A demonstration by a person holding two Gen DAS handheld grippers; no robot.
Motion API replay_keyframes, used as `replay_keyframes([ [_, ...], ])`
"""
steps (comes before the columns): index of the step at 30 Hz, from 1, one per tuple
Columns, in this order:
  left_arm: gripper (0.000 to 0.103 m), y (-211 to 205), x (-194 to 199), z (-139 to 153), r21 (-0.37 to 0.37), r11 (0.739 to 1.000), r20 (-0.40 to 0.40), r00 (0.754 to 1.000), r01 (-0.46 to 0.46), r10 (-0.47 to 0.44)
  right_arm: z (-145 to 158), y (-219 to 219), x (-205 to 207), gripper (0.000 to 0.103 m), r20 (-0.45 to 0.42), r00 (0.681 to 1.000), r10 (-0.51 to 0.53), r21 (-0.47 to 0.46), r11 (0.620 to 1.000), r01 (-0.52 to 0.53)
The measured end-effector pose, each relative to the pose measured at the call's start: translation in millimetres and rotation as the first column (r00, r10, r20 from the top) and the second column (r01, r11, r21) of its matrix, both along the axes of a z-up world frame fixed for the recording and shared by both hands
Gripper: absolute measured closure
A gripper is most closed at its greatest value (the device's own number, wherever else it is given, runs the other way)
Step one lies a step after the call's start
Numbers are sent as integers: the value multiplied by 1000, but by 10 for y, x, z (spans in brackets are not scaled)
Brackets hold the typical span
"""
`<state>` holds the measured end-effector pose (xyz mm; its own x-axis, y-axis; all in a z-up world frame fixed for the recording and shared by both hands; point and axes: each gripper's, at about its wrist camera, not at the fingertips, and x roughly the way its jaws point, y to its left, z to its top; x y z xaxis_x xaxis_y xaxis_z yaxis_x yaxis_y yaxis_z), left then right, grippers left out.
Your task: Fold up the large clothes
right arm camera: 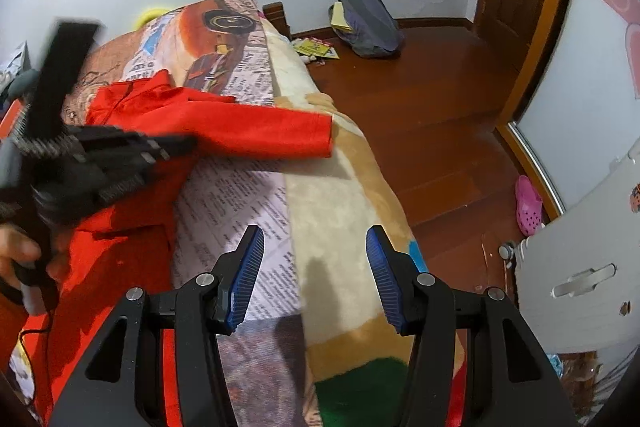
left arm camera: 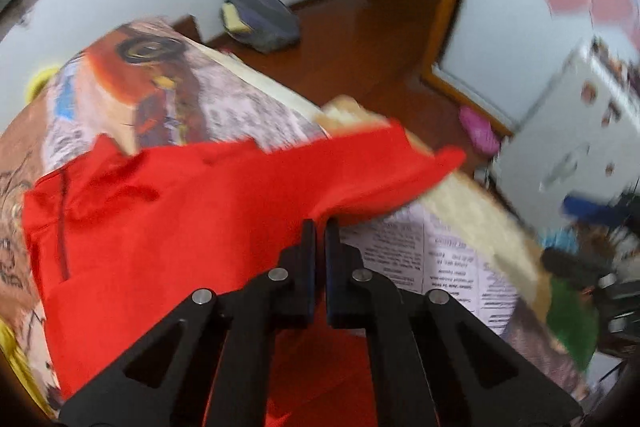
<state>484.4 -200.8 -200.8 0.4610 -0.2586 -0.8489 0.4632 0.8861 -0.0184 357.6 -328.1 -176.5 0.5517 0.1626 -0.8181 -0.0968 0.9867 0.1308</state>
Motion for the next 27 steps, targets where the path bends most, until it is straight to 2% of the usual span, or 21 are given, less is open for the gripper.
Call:
replay_keyframes([
  [4, 101, 566, -88, 569, -115, 990, 82, 992, -84, 93, 58, 154, 2, 53, 16, 999, 33, 7, 999, -33],
  [6, 101, 873, -125, 770, -149, 980, 110, 983, -133, 150, 91, 250, 22, 53, 21, 998, 51, 15, 999, -51],
  [8, 101, 1223, -208, 959, -156, 970, 158, 965, -187, 211, 139, 395, 61, 53, 28, 996, 79, 29, 996, -80],
  [10, 101, 1574, -307, 1073, -131, 960, 205, 940, -249, 272, 170, 528, 100, 53, 33, 994, 104, 41, 994, -105],
  [12, 101, 1884, -391, 1086, -127, 947, 207, 926, -293, 315, 202, 689, 157, 53, 36, 991, 132, 53, 990, -134],
  [16, 101, 2458, -581, 889, -108, 917, 173, 901, -384, 398, 198, 1057, 299, 53, 28, 983, 181, 53, 982, -183],
  [22, 101, 3099, -850, 270, -82, 866, 52, 865, -494, 498, -155, 1591, 497, 53, -70, 967, 245, -57, 967, -249],
  [24, 101, 3246, -900, 73, -61, 856, 16, 857, -513, 514, -309, 1693, 516, 53, -112, 960, 257, -93, 959, -268],
  [27, 97, 3399, -1008, -236, -35, 845, -53, 845, -533, 531, -433, 1783, 469, 53, -117, 958, 263, -167, 945, -280],
])
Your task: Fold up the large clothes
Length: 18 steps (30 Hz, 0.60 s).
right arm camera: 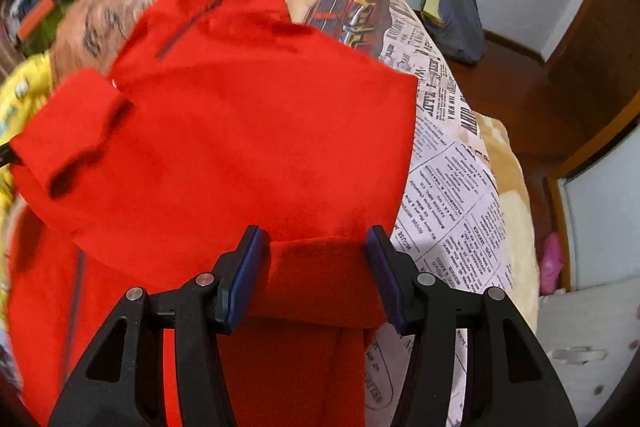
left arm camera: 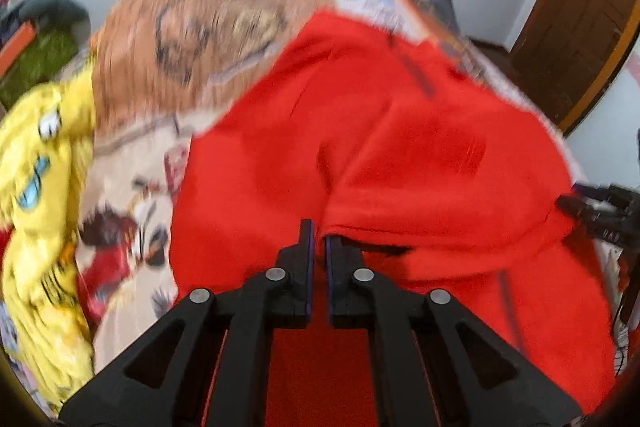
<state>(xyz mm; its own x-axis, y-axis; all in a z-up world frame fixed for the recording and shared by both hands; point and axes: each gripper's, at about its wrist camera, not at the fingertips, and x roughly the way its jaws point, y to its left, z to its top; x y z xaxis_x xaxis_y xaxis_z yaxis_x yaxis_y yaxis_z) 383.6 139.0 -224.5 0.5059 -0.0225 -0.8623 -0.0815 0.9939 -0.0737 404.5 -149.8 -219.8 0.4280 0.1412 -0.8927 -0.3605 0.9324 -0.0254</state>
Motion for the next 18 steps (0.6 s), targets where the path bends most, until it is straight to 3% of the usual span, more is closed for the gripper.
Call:
replay_keyframes([
  [2, 93, 65, -70, -192, 2, 1000, -34, 999, -12, 12, -11, 31, -59, 49, 37, 999, 17, -34, 999, -16],
  [3, 85, 71, -105, -254, 12, 1000, -46, 999, -14, 14, -13, 34, -85, 48, 46, 999, 21, -44, 999, -19],
  [4, 77, 66, -140, -329, 33, 999, -57, 998, -14, 16, -11, 34, -105, 46, 49, 999, 23, -48, 999, -20],
  [9, 53, -40, -219, -365, 181, 983, -33, 999, -6, 12, -26, -33, -87, 40, 28, 1000, 0, -24, 1000, 1],
  [12, 49, -90, -221, -348, 230, 973, -30, 1000, 11, -4, -53, -75, -82, 37, 6, 1000, -17, 3, 1000, 17],
  [14, 49, -57, -206, -330, 196, 981, -31, 1000, 7, -1, -87, -104, -76, 37, -16, 999, -30, 33, 999, 30],
  [18, 49, 99, -145, -250, 42, 999, -18, 999, -33, 34, -102, -159, -91, 36, -25, 999, -31, 68, 997, 33],
])
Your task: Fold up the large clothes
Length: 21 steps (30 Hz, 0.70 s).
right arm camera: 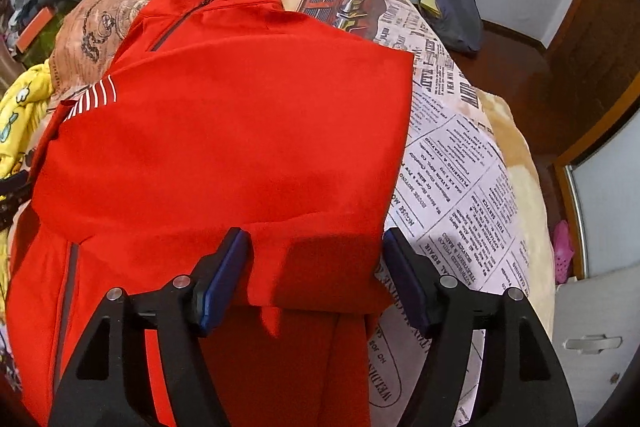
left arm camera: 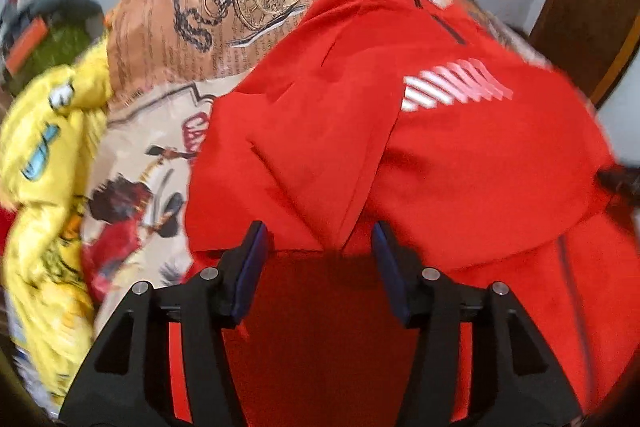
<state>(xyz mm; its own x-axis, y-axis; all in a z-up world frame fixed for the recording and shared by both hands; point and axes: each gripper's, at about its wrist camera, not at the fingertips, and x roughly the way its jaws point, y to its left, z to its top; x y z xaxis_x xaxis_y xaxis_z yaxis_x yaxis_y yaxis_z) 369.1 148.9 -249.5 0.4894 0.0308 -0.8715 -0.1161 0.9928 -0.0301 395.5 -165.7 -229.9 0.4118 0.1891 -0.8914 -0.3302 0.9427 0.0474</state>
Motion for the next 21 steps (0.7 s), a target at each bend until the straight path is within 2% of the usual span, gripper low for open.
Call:
replay_keyframes([
  [2, 49, 24, 85, 47, -32, 999, 10, 1000, -15, 15, -6, 16, -9, 36, 4, 1000, 4, -5, 1000, -4],
  [9, 49, 52, 490, -89, -39, 998, -38, 998, -45, 44, -16, 16, -15, 35, 15, 1000, 6, -6, 1000, -6],
  [11, 55, 120, 521, -94, -65, 996, -36, 997, -69, 66, -23, 12, -20, 34, 19, 1000, 9, -4, 1000, -9],
  [13, 75, 230, 513, -101, -75, 992, -41, 994, -104, 101, -28, 12, -22, 34, 22, 1000, 14, -6, 1000, -14],
  [16, 90, 471, 427, -99, -121, 981, -41, 988, -151, 147, -34, 14, -24, 33, 24, 1000, 17, -7, 1000, -17],
  [19, 90, 719, 259, -80, -194, 963, -37, 982, -189, 185, -43, 18, -28, 32, 27, 999, 17, -5, 1000, -17],
  [21, 90, 838, 153, -82, -217, 953, -41, 978, -211, 207, -47, 17, -37, 31, 31, 999, 18, -6, 1000, -18],
])
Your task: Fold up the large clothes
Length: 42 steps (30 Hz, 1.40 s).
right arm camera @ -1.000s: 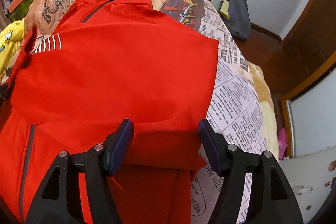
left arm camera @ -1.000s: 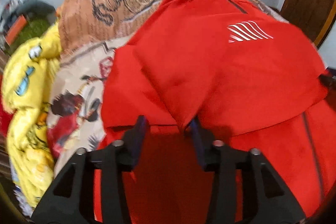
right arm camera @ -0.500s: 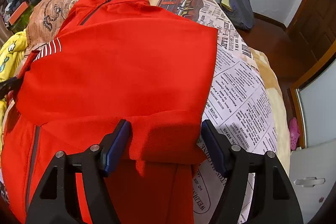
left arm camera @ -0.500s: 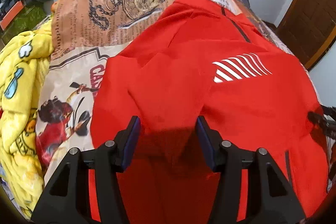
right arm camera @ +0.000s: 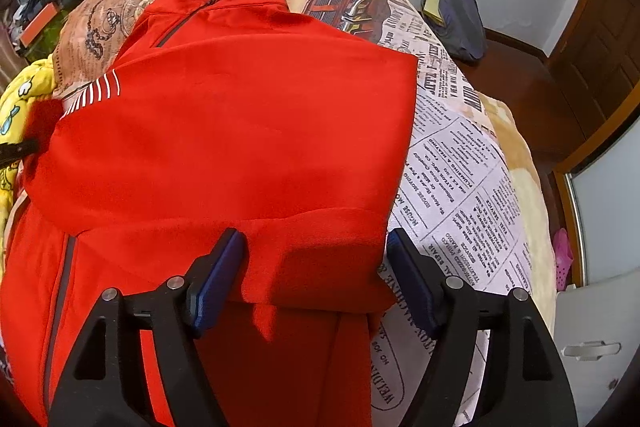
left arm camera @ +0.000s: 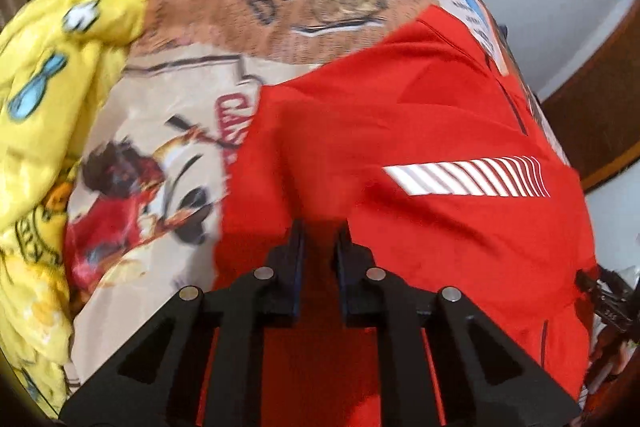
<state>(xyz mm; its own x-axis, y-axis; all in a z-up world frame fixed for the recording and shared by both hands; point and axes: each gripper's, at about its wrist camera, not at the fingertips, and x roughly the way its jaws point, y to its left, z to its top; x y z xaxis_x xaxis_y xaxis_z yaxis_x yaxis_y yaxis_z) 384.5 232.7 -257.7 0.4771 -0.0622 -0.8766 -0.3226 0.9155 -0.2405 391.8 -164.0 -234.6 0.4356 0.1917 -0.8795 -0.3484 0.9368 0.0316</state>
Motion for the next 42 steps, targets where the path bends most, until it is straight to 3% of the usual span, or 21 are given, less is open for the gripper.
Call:
replay_keyframes([
  [3, 90, 190, -189, -108, -42, 998, -26, 999, -39, 38, -7, 7, -7, 30, 4, 1000, 0, -3, 1000, 0],
  [5, 80, 257, -316, -220, -41, 998, -55, 997, -50, 47, -13, 16, -10, 29, 6, 1000, 1, -8, 1000, 0],
  [7, 72, 276, -424, -327, 13, 999, -102, 993, -50, 51, -9, 23, -11, 28, 4, 1000, -3, -15, 1000, 3],
  [10, 69, 283, -552, -435, 96, 995, -162, 986, -28, 43, 0, 21, -14, 28, -7, 1000, -6, -24, 1000, 6],
  [13, 68, 322, -708, -404, 133, 991, -168, 985, -10, 32, 28, 10, -27, 28, -34, 999, -7, -40, 999, 6],
  [17, 64, 282, -887, -171, 174, 985, -141, 990, 18, 7, 144, -63, -107, 28, -28, 1000, -9, -78, 997, 7],
  [22, 47, 147, -1096, 303, 236, 970, -49, 998, 53, -43, 458, -148, -350, 28, 53, 998, 14, -130, 991, -7],
  [28, 28, -113, -1438, 805, 232, 969, 59, 993, 89, -105, 878, -298, -756, 28, 154, 987, 43, -126, 992, -23],
  [31, 21, -202, -1581, 869, 218, 969, 71, 988, 117, -136, 948, -382, -947, 28, 161, 986, 46, -98, 995, -30],
  [36, 21, -262, -1708, 816, 191, 973, 61, 988, 127, -141, 889, -434, -1140, 28, 153, 986, 62, -115, 992, -45],
  [42, 21, -385, -1486, 835, 201, 969, 75, 984, 143, -161, 864, -378, -1071, 28, 141, 988, 57, -101, 994, -43],
])
